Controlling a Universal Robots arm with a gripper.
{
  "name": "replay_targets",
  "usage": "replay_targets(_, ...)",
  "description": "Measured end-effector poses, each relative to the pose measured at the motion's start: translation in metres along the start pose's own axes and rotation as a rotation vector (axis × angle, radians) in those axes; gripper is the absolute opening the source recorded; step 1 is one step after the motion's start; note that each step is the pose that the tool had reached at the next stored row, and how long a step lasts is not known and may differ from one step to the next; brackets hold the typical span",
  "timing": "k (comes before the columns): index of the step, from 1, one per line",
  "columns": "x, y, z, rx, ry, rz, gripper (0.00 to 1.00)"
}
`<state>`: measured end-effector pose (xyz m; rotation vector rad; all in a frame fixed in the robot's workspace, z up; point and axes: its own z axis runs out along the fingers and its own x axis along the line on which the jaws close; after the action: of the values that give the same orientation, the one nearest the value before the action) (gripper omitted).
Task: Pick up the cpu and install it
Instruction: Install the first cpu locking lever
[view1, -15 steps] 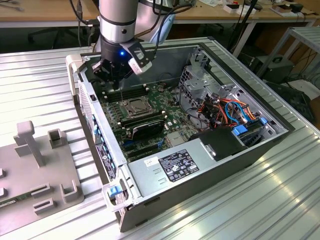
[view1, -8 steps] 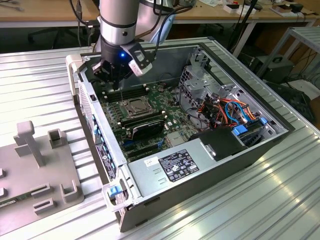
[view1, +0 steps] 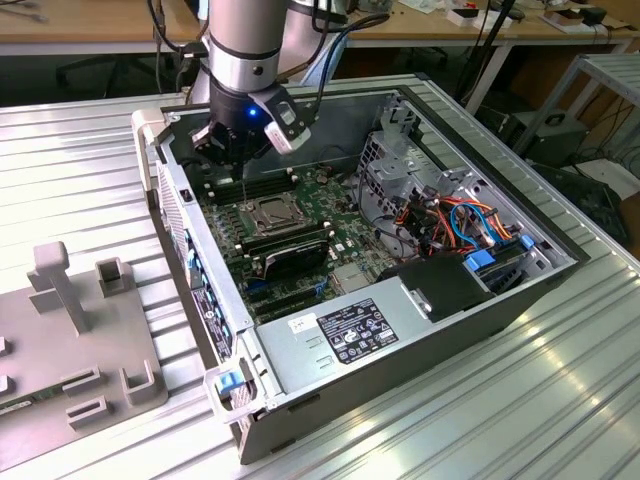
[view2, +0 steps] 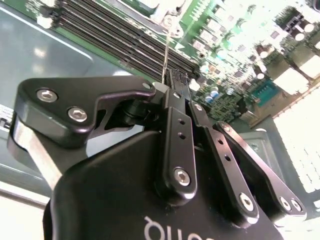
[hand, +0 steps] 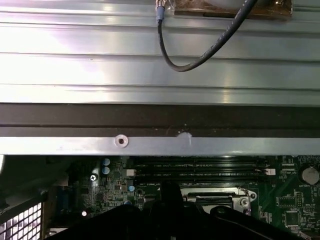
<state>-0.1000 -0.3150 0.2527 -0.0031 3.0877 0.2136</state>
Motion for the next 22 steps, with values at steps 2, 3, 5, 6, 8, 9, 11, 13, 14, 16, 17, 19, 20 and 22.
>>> replay_targets(2,-0.0054,0.0000,0.0005,-0.0062,-0.0002,0.000,0.11)
replay_targets(3,-0.0085,-0.0001,0.0007,-0.0076,0.0001,-0.001,0.11)
replay_targets(5,-0.0171,-0.0002,0.0013,-0.0084,0.0002,-0.001,0.11)
replay_targets(6,-0.0182,-0.0003,0.0013,-0.0083,0.0002,-0.001,0.11)
replay_targets(8,-0.0184,-0.0003,0.0013,-0.0084,0.0001,-0.001,0.11)
replay_targets(9,-0.0185,-0.0003,0.0013,-0.0087,0.0000,-0.001,0.11)
replay_targets(11,-0.0206,-0.0004,0.0025,-0.0106,0.0002,-0.001,0.11)
replay_targets(13,-0.0227,-0.0008,0.0039,-0.0145,0.0003,0.000,0.11)
replay_targets(14,-0.0233,-0.0011,0.0045,-0.0176,0.0004,0.000,0.11)
replay_targets(16,-0.0244,-0.0025,0.0060,-0.0250,0.0003,0.000,0.11)
replay_targets(17,-0.0247,-0.0034,0.0066,-0.0279,0.0002,0.000,0.11)
replay_targets(19,-0.0255,-0.0054,0.0076,-0.0297,0.0002,0.000,0.11)
replay_targets(20,-0.0261,-0.0064,0.0081,-0.0330,0.0002,0.000,0.11)
replay_targets(22,-0.0278,-0.0075,0.0089,-0.0505,0.0001,0.001,0.11)
